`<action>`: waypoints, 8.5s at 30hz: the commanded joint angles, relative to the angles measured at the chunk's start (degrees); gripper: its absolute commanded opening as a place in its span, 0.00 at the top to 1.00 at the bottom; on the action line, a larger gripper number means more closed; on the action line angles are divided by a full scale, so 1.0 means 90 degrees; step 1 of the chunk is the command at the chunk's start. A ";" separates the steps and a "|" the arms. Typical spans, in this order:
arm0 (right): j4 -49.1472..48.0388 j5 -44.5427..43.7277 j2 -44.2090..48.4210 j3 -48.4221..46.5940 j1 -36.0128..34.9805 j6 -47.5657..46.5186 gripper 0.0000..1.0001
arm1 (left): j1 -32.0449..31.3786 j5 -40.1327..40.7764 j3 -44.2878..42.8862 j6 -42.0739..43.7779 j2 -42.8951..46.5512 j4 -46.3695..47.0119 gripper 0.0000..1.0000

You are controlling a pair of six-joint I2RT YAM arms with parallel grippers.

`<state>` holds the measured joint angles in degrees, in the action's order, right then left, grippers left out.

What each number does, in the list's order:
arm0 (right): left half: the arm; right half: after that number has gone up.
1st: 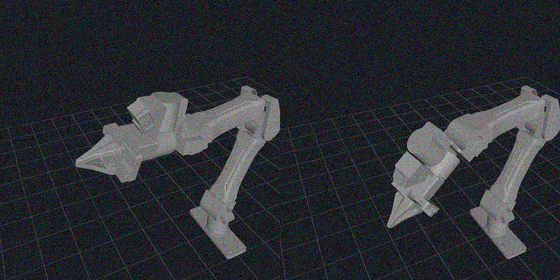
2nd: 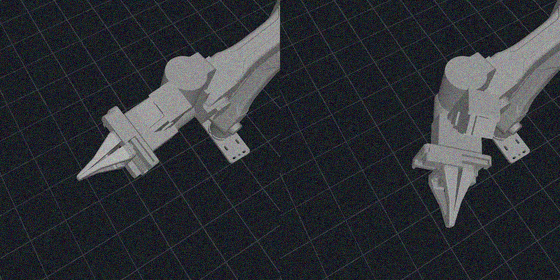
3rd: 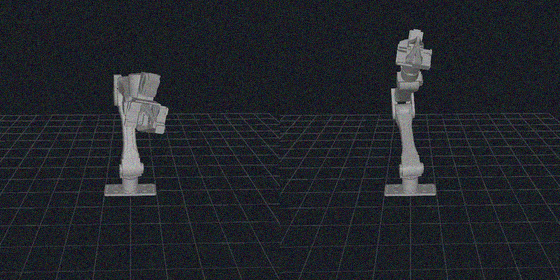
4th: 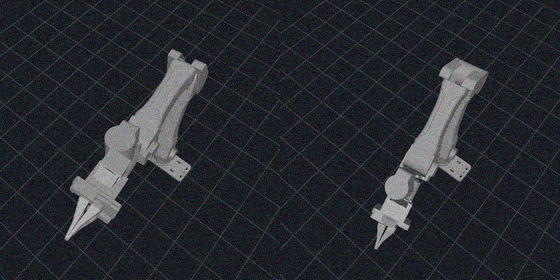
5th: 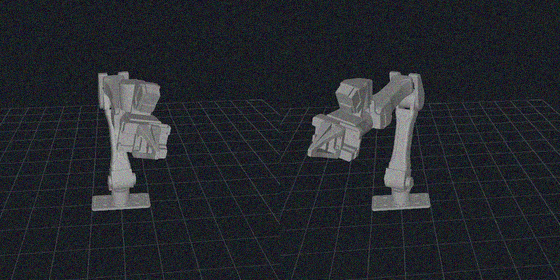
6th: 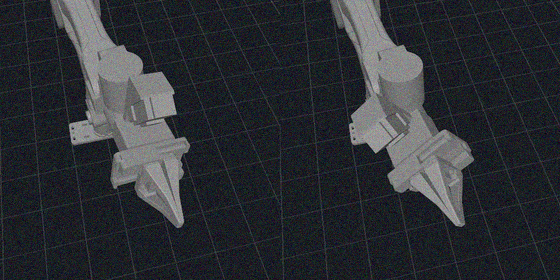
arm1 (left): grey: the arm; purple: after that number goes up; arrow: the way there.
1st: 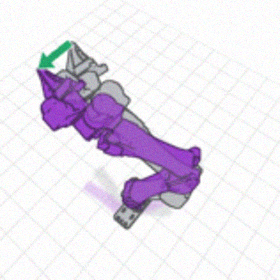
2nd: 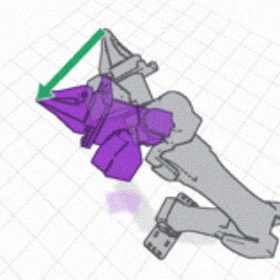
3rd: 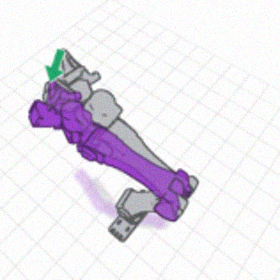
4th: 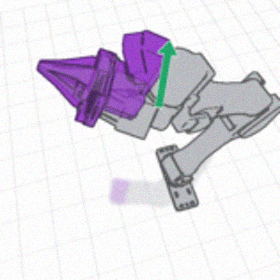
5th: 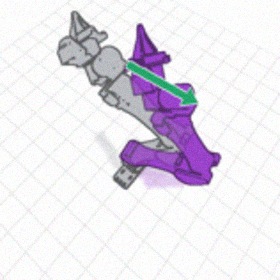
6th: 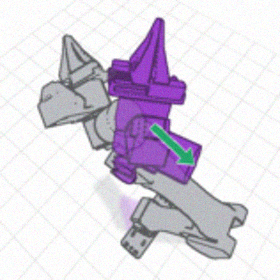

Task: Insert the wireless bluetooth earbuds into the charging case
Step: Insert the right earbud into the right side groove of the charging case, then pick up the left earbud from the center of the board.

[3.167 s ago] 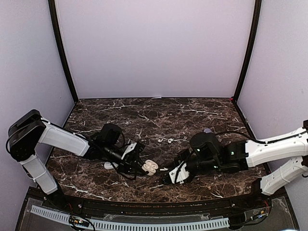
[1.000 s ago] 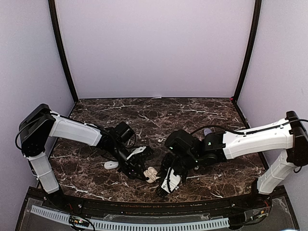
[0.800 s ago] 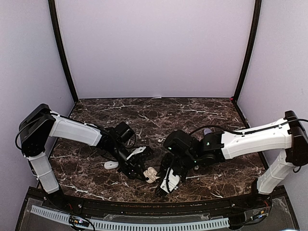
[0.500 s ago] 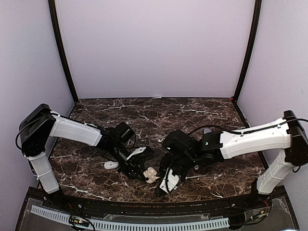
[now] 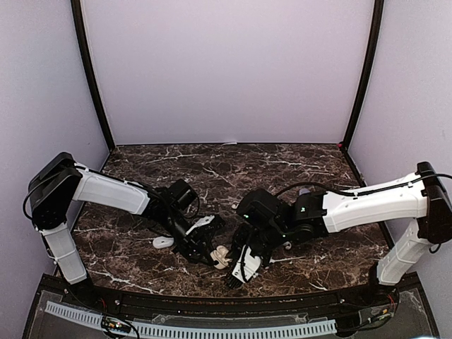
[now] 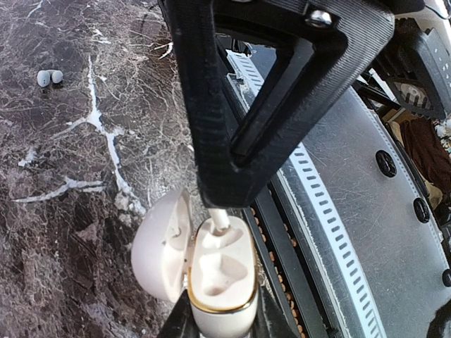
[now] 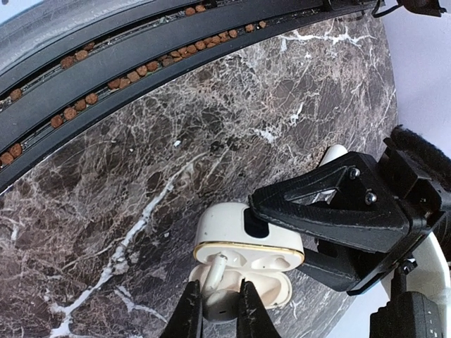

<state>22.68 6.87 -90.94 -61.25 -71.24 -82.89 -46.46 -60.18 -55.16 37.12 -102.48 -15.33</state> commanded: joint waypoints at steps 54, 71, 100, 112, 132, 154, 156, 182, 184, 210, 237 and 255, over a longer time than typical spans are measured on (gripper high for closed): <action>0.0215 0.0220 -0.0946 -0.0911 -0.0232 0.0627 0.96 | -0.0035 -0.0332 0.0164 -0.0053 0.0397 0.0359 0.84; 0.0094 0.0387 -0.0748 -0.0821 -0.0119 0.0835 0.76 | -0.0044 -0.0356 0.0175 0.0029 0.0376 0.0332 0.85; -0.0694 0.2113 0.0666 0.0005 0.0433 0.1709 0.63 | -0.0043 -0.0068 0.1101 -0.0408 0.0874 0.1893 0.85; -0.5411 0.1921 0.2418 0.2519 0.1502 0.4938 0.40 | 0.0015 0.0627 0.2341 -0.1035 0.1920 0.3936 0.86; -0.6040 -0.2034 0.2066 0.2745 0.1630 0.9492 0.01 | 0.0015 0.0767 0.3597 -0.1138 0.2778 0.5891 0.86; -0.5629 -0.1146 0.0701 0.2265 0.1674 1.0145 0.19 | 0.0015 0.1213 0.4283 -0.1378 0.3329 0.6835 0.86; -0.5645 -0.1180 0.0650 0.2294 0.1670 1.0228 0.19 | 0.0015 0.1340 0.4321 -0.1477 0.3320 0.6920 0.86; -0.7548 -0.1976 -0.0984 0.3147 0.1196 1.0203 0.37 | 0.0746 0.1179 0.4751 -0.2655 0.3150 0.8293 0.88; -0.7616 -0.1961 -0.1112 0.3139 0.1197 1.0242 0.41 | 0.0765 0.1244 0.4793 -0.2624 0.3203 0.8293 0.88; -0.6219 -0.1617 -0.2868 0.1088 0.2186 1.0895 0.52 | 0.0890 0.1455 0.4959 -0.2602 0.3535 0.8104 0.89; -0.2601 -0.1820 -0.3716 -0.1690 0.2515 1.2334 0.68 | 0.0982 0.1521 0.5122 -0.2572 0.3802 0.8051 0.89; -0.1780 -0.1974 -0.4043 -0.2242 0.2414 1.1797 0.72 | 0.0995 0.1490 0.5171 -0.2572 0.3865 0.8051 0.89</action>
<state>0.73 -9.50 -123.87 -79.35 -49.06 24.86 -37.76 -46.17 -9.58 13.52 -68.90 56.51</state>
